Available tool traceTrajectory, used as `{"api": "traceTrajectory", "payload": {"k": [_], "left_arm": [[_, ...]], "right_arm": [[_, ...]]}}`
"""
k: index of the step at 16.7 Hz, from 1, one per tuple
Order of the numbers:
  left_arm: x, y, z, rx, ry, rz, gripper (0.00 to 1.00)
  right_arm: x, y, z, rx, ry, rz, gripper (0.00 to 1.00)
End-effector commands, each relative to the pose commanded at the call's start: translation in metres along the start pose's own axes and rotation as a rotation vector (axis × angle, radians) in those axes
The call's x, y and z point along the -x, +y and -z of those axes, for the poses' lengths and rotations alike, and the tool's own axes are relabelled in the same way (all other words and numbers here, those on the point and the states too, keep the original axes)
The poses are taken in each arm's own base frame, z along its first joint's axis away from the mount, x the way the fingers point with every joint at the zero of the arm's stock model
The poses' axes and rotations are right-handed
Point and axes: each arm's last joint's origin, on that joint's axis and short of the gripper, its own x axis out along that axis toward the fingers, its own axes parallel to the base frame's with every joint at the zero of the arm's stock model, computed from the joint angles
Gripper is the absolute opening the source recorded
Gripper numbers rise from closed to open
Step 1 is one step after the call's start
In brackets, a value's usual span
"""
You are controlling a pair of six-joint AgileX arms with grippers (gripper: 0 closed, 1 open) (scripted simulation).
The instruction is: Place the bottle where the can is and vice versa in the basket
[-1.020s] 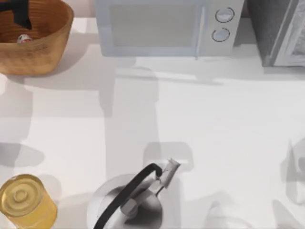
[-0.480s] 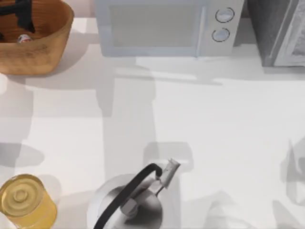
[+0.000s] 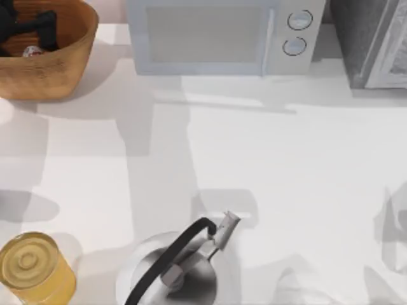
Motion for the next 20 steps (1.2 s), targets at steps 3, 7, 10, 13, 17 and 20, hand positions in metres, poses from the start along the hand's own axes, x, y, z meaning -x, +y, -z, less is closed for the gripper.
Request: {"api": "traceTrajectory", "payload": {"k": [3, 7, 10, 13, 17, 20], "left_arm": [[-0.0107, 0.0003, 0.0006, 0.000, 0.000, 0.000, 1.00], [-0.0128, 0.0004, 0.0007, 0.000, 0.000, 0.000, 1.00], [-0.0128, 0.0004, 0.0007, 0.000, 0.000, 0.000, 0.85], [-0.0128, 0.0004, 0.0007, 0.000, 0.000, 0.000, 0.62], [-0.0128, 0.0004, 0.0007, 0.000, 0.000, 0.000, 0.32], [-0.0128, 0.0004, 0.0007, 0.000, 0.000, 0.000, 0.10]], "right_arm": [[0.0000, 0.0000, 0.0000, 0.000, 0.000, 0.000, 1.00], [0.0000, 0.0000, 0.0000, 0.000, 0.000, 0.000, 1.00], [0.0000, 0.0000, 0.0000, 0.000, 0.000, 0.000, 1.00], [0.0000, 0.0000, 0.0000, 0.000, 0.000, 0.000, 1.00], [0.0000, 0.0000, 0.0000, 0.000, 0.000, 0.000, 1.00], [0.0000, 0.0000, 0.0000, 0.000, 0.000, 0.000, 1.00]]}}
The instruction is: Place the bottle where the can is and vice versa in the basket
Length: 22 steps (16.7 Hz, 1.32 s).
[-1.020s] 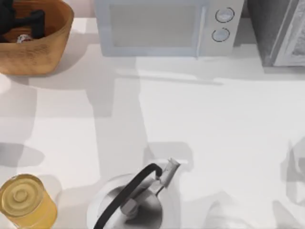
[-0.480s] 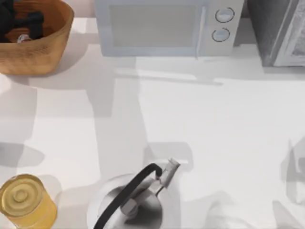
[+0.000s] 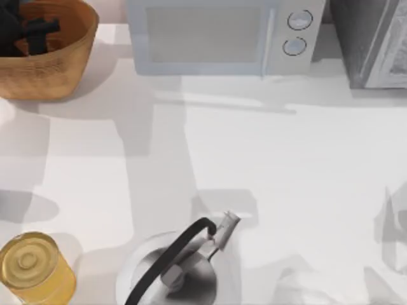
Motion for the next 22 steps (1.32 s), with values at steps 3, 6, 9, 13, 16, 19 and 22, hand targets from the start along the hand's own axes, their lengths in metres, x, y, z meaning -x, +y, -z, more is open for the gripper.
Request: {"api": "traceTrajectory", "payload": {"k": [3, 6, 9, 13, 16, 19, 22], "left_arm": [[0.000, 0.000, 0.000, 0.000, 0.000, 0.000, 0.00], [0.000, 0.000, 0.000, 0.000, 0.000, 0.000, 0.00], [0.000, 0.000, 0.000, 0.000, 0.000, 0.000, 0.00], [0.019, -0.010, -0.002, -0.010, -0.023, 0.005, 0.00], [0.029, -0.016, 0.003, -0.006, -0.007, -0.004, 0.00], [0.065, -0.030, 0.010, -0.025, -0.056, -0.021, 0.00], [0.119, -0.051, 0.025, -0.061, -0.163, -0.042, 0.00]], "right_arm": [[0.000, 0.000, 0.000, 0.000, 0.000, 0.000, 1.00], [0.000, 0.000, 0.000, 0.000, 0.000, 0.000, 1.00], [0.000, 0.000, 0.000, 0.000, 0.000, 0.000, 1.00], [0.000, 0.000, 0.000, 0.000, 0.000, 0.000, 1.00], [0.000, 0.000, 0.000, 0.000, 0.000, 0.000, 1.00], [0.000, 0.000, 0.000, 0.000, 0.000, 0.000, 1.00], [0.000, 0.000, 0.000, 0.000, 0.000, 0.000, 1.00]]}}
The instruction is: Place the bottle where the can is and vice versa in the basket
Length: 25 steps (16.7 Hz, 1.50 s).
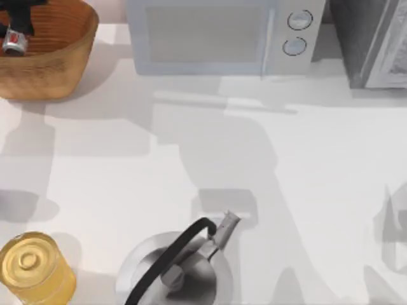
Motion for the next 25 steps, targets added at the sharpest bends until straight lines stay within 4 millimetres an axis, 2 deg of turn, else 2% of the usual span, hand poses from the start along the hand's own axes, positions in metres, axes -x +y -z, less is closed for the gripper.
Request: {"api": "traceTrajectory", "payload": {"k": [3, 5, 7, 9, 12, 15, 19, 22, 25], "left_arm": [[0.065, -0.020, 0.020, -0.039, -0.141, -0.025, 0.00], [0.107, -0.033, 0.045, -0.063, -0.243, -0.042, 0.00], [0.143, -0.044, 0.079, -0.084, -0.349, -0.059, 0.00], [0.170, -0.052, 0.120, -0.102, -0.454, -0.076, 0.00], [0.191, -0.059, 0.188, -0.122, -0.607, -0.099, 0.00], [0.187, -0.060, 0.254, -0.134, -0.749, -0.118, 0.00], [0.156, -0.054, 0.324, -0.141, -0.912, -0.135, 0.00], [0.126, -0.048, 0.356, -0.142, -1.009, -0.143, 0.00], [0.101, -0.043, 0.374, -0.141, -1.077, -0.147, 0.00]], "right_arm": [[0.000, 0.000, 0.000, 0.000, 0.000, 0.000, 1.00], [0.000, 0.000, 0.000, 0.000, 0.000, 0.000, 1.00], [0.000, 0.000, 0.000, 0.000, 0.000, 0.000, 1.00], [0.000, 0.000, 0.000, 0.000, 0.000, 0.000, 1.00], [0.000, 0.000, 0.000, 0.000, 0.000, 0.000, 1.00], [0.000, 0.000, 0.000, 0.000, 0.000, 0.000, 1.00], [0.000, 0.000, 0.000, 0.000, 0.000, 0.000, 1.00], [0.000, 0.000, 0.000, 0.000, 0.000, 0.000, 1.00], [0.000, 0.000, 0.000, 0.000, 0.000, 0.000, 1.00]]}}
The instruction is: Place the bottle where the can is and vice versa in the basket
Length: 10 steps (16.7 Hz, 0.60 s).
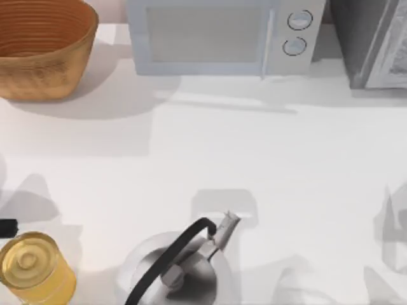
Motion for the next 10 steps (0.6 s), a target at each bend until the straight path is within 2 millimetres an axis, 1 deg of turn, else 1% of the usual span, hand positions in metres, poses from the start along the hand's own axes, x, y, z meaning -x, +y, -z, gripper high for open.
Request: {"api": "traceTrajectory", "payload": {"k": [3, 10], "left_arm": [[0.0002, -0.0001, 0.0139, 0.002, -0.030, -0.005, 0.00], [-0.0005, -0.0002, 0.0145, 0.000, -0.019, -0.002, 0.00]], "right_arm": [[0.0000, 0.0000, 0.0000, 0.000, 0.000, 0.000, 1.00], [0.0000, 0.0000, 0.0000, 0.000, 0.000, 0.000, 1.00]]}}
